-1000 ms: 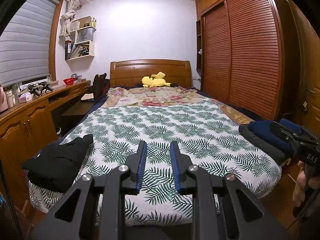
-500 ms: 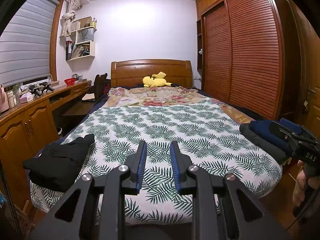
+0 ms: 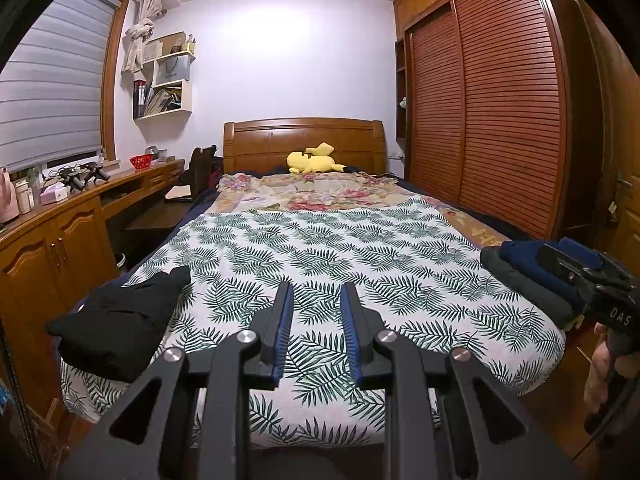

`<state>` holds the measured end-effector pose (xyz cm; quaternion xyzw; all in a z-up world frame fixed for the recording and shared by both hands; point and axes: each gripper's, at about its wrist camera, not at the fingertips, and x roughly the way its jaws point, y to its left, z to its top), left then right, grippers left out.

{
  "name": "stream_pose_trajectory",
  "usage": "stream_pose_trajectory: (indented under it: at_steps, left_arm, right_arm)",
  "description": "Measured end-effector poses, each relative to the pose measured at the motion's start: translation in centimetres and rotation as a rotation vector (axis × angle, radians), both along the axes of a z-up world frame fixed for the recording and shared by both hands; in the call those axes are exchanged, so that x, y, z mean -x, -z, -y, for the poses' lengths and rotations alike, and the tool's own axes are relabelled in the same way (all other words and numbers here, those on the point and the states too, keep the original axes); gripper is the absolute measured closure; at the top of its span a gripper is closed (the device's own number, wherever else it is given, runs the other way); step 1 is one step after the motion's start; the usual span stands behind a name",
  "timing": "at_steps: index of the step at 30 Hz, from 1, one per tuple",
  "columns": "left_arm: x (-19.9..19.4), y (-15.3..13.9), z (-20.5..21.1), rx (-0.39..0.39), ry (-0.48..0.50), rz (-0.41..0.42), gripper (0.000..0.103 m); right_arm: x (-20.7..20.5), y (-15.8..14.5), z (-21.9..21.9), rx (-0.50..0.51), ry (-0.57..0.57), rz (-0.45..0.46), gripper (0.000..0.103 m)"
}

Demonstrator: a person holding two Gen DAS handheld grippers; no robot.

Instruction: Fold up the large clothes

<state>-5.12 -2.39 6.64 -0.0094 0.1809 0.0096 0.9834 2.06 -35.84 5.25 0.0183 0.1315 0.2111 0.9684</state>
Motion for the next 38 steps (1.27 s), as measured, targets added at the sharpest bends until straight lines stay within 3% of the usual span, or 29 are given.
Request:
stream_pose_trajectory:
  at_steps: [38]
  left_arm:
    - [0.31, 0.10, -0.13, 0.001, 0.002, -0.001, 0.080]
  right_arm:
    - [0.01, 0.13, 0.27, -0.001, -0.004, -0.003, 0.017]
